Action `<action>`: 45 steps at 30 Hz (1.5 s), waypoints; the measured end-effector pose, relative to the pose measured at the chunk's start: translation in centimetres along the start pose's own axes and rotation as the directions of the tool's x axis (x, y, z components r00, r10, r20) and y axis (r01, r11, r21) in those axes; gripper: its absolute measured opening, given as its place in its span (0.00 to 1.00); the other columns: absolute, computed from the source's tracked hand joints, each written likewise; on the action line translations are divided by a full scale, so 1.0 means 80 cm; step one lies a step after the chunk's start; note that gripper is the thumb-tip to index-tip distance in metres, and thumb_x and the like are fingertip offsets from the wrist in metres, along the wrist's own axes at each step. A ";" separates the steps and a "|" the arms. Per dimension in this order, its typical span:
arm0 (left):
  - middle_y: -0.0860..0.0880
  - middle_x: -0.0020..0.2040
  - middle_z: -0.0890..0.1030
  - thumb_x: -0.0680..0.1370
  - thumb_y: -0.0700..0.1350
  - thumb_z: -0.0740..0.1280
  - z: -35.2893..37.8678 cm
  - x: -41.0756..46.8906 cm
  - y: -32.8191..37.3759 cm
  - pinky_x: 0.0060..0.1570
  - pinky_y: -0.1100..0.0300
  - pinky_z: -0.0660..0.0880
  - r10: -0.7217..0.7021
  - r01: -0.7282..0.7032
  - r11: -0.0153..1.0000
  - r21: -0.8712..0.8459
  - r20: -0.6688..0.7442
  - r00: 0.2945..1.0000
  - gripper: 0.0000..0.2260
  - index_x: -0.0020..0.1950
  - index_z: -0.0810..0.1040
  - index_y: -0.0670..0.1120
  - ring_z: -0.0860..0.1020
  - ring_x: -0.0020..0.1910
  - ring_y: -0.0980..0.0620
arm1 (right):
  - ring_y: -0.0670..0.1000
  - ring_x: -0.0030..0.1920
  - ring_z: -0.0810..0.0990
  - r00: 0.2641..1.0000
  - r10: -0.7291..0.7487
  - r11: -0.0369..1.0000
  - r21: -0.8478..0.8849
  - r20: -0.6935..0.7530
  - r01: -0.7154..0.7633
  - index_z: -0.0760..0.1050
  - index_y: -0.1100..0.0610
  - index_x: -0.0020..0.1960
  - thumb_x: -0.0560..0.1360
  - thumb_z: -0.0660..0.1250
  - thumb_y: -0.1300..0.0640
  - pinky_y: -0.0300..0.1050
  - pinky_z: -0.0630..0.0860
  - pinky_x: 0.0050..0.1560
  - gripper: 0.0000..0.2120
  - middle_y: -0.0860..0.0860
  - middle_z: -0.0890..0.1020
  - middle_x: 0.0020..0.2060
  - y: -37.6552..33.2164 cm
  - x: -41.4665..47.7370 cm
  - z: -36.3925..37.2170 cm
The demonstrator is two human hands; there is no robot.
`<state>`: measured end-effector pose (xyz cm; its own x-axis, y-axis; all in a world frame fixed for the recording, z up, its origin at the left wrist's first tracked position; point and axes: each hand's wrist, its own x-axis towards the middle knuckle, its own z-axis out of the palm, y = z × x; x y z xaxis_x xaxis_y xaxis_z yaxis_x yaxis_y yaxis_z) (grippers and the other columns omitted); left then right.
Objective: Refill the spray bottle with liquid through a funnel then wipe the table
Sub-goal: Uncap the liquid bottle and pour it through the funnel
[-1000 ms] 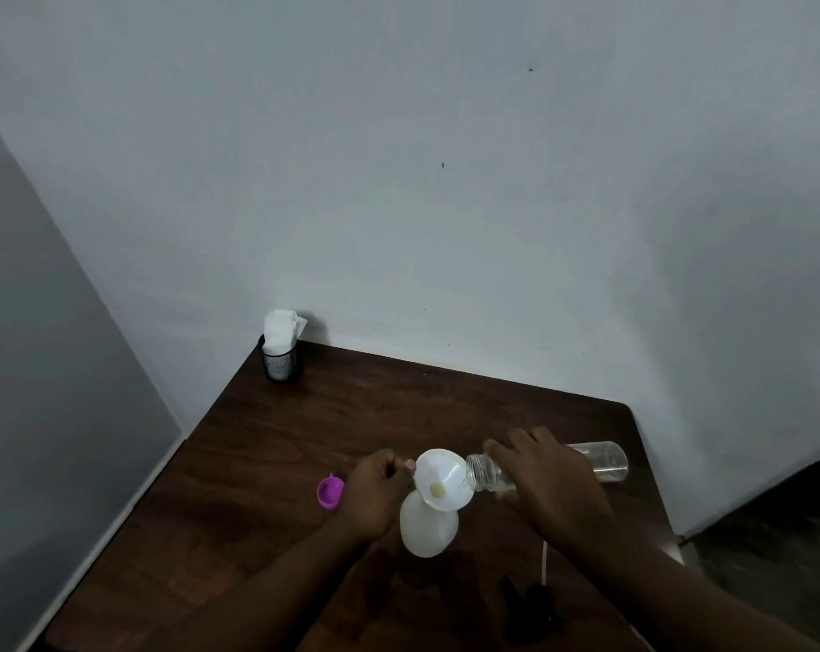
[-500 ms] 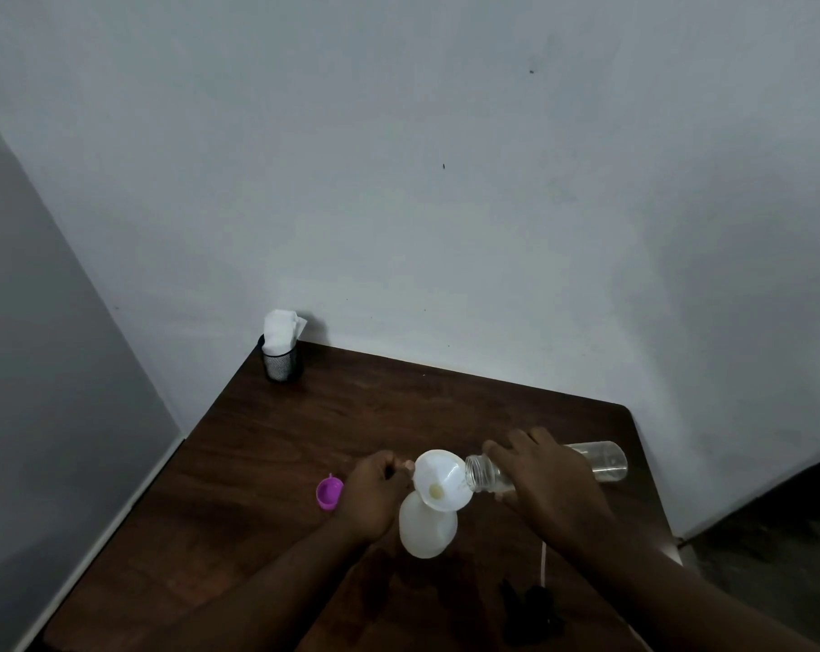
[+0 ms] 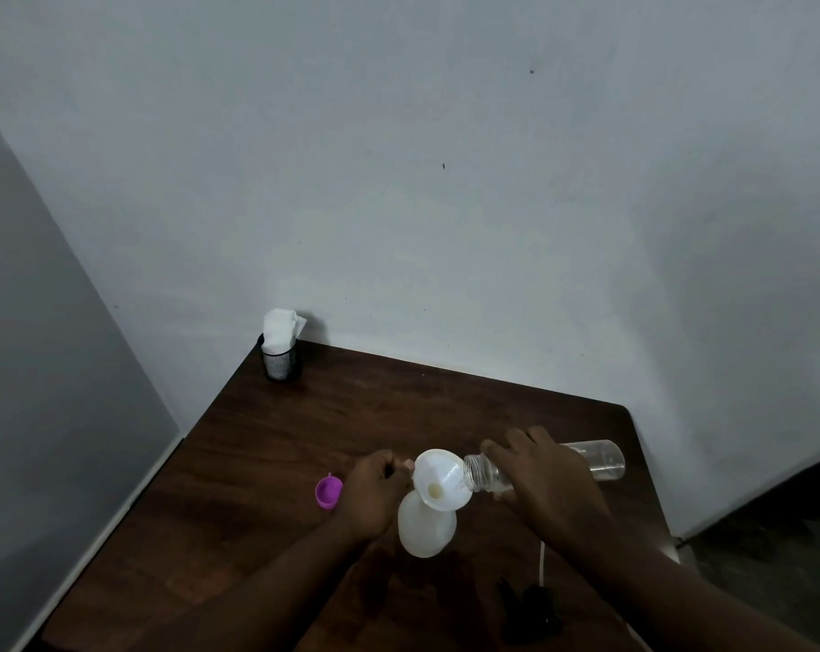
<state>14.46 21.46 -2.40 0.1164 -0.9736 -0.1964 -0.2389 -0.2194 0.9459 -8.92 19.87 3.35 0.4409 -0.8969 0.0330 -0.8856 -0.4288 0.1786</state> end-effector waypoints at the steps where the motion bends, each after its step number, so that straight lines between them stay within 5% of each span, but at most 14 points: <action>1: 0.39 0.41 0.82 0.81 0.40 0.67 0.000 0.000 0.000 0.34 0.70 0.74 -0.004 0.004 1.000 0.002 -0.002 1.000 0.11 0.44 0.77 0.32 0.77 0.37 0.55 | 0.51 0.47 0.79 1.000 -0.001 1.000 0.000 -0.005 0.001 0.75 0.45 0.62 0.60 0.80 0.43 0.46 0.76 0.35 0.32 0.47 0.81 0.49 0.000 0.000 0.000; 20: 0.47 0.36 0.81 0.80 0.37 0.66 0.002 0.000 -0.001 0.36 0.68 0.76 -0.004 0.005 0.995 -0.098 0.019 1.000 0.12 0.36 0.76 0.42 0.78 0.35 0.59 | 0.51 0.48 0.78 0.999 -0.002 0.997 0.074 -0.032 0.004 0.74 0.45 0.62 0.63 0.78 0.46 0.48 0.78 0.36 0.29 0.47 0.80 0.50 0.000 -0.002 0.010; 25: 0.40 0.37 0.81 0.80 0.40 0.67 0.001 0.003 -0.008 0.37 0.65 0.75 -0.015 0.016 0.997 -0.081 0.019 1.000 0.12 0.39 0.76 0.34 0.78 0.37 0.55 | 0.50 0.49 0.76 0.999 0.015 0.994 0.109 -0.033 -0.011 0.73 0.43 0.62 0.66 0.75 0.46 0.48 0.77 0.37 0.25 0.45 0.79 0.50 0.000 -0.003 0.014; 31: 0.47 0.35 0.80 0.81 0.41 0.67 0.000 0.001 -0.004 0.34 0.69 0.74 -0.026 0.026 0.998 -0.053 0.005 1.000 0.13 0.42 0.76 0.31 0.76 0.33 0.60 | 0.48 0.52 0.76 0.998 0.050 0.982 0.184 -0.024 -0.045 0.72 0.41 0.63 0.66 0.75 0.42 0.47 0.78 0.42 0.27 0.42 0.79 0.53 0.004 -0.003 0.019; 40: 0.52 0.31 0.80 0.82 0.49 0.64 -0.003 -0.003 -0.007 0.39 0.61 0.74 -0.084 0.081 0.989 -0.125 -0.017 0.996 0.17 0.36 0.80 0.43 0.78 0.32 0.60 | 0.44 0.57 0.74 0.978 0.206 0.838 0.509 0.038 -0.197 0.71 0.37 0.64 0.65 0.74 0.36 0.50 0.77 0.54 0.29 0.38 0.76 0.56 0.012 -0.002 0.024; 45: 0.52 0.33 0.80 0.81 0.48 0.66 -0.013 0.015 -0.036 0.41 0.55 0.75 -0.064 0.078 0.994 0.082 -0.160 0.985 0.14 0.36 0.79 0.46 0.79 0.36 0.56 | 0.40 0.59 0.76 0.966 0.258 0.752 0.621 0.031 -0.221 0.72 0.36 0.66 0.62 0.68 0.27 0.46 0.77 0.57 0.34 0.36 0.78 0.57 0.018 -0.001 0.042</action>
<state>16.30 20.99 -5.06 0.2843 -0.9347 -0.2131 -0.3073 -0.2994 0.9033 -10.70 18.96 0.25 0.1931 -0.9800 0.0476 -0.8542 -0.1918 -0.4833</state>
